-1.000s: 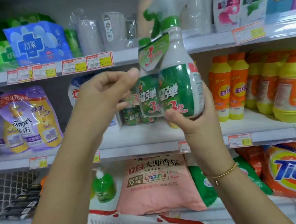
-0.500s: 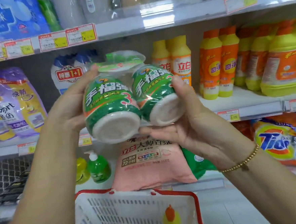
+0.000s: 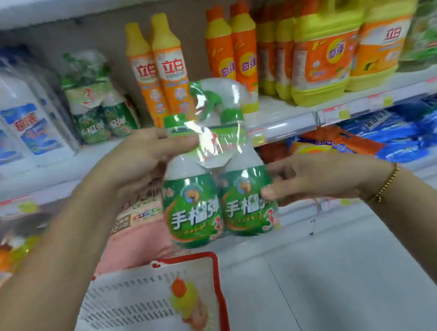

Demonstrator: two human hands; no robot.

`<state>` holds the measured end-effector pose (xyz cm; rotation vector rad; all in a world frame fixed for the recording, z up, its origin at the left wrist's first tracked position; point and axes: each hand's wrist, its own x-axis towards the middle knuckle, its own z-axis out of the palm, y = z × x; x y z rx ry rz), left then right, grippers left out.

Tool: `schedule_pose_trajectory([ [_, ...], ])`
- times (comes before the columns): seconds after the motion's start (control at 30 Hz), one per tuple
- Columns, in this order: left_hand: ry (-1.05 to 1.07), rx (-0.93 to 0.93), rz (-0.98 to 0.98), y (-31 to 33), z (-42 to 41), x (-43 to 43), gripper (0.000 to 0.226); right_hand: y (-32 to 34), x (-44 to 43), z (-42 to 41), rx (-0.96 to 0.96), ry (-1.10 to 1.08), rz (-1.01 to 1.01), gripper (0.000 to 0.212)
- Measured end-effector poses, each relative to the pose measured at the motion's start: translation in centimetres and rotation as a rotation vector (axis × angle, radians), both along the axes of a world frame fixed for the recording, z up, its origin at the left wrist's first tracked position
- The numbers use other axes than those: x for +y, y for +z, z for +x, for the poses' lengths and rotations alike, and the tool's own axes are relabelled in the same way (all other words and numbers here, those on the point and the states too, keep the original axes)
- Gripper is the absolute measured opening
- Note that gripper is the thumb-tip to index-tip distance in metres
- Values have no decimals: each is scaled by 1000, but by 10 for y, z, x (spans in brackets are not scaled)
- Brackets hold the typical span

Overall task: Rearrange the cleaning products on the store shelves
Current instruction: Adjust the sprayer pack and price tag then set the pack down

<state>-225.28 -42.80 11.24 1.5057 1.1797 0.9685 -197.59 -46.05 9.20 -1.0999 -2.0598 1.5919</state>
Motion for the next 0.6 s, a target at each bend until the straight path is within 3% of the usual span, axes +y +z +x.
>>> schedule_pose_trajectory([
  [0.1, -136, 79, 79, -26, 65, -19, 48, -27, 15, 31, 214, -207, 47, 53],
  [0.23, -108, 85, 22, -91, 106, -12, 42, -71, 24, 62, 325, -408, 96, 29],
  [0.3, -105, 119, -26, -130, 118, -3, 42, -92, 28, 73, 329, -478, 86, 32],
  [0.43, -107, 232, -82, -198, 132, 5, 45, -127, 41, 88, -321, -379, 374, 25],
  [0.6, -86, 287, -156, -240, 147, 8, 37, -185, 40, 83, -535, -338, 365, 33],
])
